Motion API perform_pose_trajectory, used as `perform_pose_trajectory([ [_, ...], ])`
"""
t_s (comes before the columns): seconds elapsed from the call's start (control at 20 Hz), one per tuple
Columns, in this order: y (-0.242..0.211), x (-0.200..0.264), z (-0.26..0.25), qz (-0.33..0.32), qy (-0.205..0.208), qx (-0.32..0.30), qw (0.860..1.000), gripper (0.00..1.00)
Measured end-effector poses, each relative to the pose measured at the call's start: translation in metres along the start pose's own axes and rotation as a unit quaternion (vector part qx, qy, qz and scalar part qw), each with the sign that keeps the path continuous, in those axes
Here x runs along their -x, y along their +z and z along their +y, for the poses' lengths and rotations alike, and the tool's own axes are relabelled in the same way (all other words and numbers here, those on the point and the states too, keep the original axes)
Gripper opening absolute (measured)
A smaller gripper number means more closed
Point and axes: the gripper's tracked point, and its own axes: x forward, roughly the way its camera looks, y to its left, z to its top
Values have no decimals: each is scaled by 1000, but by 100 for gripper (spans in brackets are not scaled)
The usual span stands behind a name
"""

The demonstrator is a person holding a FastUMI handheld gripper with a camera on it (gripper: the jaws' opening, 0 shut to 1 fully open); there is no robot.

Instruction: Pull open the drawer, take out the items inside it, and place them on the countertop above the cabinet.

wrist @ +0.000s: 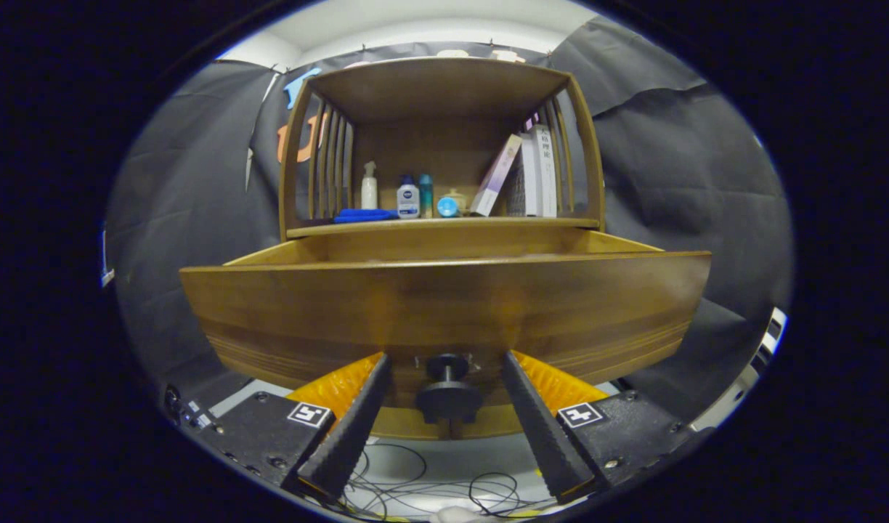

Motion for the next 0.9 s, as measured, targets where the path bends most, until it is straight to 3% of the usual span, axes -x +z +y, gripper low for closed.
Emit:
perform_pose_trajectory([
  [0.25,1,-1,1,-24,0,5,1000,99],
  [0.9,11,-23,-6,-5,16,8,1000,99],
])
